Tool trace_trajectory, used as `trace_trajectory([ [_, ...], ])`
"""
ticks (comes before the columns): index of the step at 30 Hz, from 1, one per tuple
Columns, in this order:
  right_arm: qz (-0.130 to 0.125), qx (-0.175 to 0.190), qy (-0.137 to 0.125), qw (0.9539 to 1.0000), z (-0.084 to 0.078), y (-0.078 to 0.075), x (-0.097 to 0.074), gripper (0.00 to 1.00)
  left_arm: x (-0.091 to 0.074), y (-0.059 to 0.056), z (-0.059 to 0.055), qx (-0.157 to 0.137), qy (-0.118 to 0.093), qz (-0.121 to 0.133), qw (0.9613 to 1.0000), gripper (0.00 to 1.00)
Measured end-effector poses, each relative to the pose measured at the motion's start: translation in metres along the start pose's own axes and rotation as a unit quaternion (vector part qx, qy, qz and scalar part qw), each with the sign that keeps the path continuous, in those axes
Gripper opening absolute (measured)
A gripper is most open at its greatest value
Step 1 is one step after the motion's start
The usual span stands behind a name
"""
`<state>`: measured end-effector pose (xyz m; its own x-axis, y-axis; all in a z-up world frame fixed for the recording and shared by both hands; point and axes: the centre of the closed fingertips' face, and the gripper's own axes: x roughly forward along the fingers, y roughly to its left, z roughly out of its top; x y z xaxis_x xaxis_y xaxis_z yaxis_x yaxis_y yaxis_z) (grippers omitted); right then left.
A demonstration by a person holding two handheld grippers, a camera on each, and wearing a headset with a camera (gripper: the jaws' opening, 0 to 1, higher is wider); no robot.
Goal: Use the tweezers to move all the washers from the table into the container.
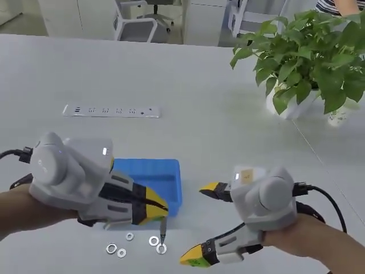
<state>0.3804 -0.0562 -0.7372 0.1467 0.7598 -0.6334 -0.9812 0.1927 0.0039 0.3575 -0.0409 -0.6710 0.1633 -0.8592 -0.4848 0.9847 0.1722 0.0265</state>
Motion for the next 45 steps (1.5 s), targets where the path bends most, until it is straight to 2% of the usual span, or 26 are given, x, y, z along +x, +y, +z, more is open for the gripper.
trace_trajectory([
  [21,0.014,0.0,0.007,0.9999,-0.007,0.009,0.005,0.83,0.008,-0.007,-0.012,-0.004,0.013,-0.009,0.9999,0.05],
  [31,0.027,-0.007,0.005,0.9996,-0.005,0.016,0.01,0.79,0.009,-0.001,-0.019,-0.003,0.014,-0.01,0.9999,0.05],
  [45,0.053,-0.065,0.006,0.9965,-0.001,0.028,0.023,0.48,0.009,-0.003,-0.022,-0.001,0.016,-0.02,0.9997,0.05],
])
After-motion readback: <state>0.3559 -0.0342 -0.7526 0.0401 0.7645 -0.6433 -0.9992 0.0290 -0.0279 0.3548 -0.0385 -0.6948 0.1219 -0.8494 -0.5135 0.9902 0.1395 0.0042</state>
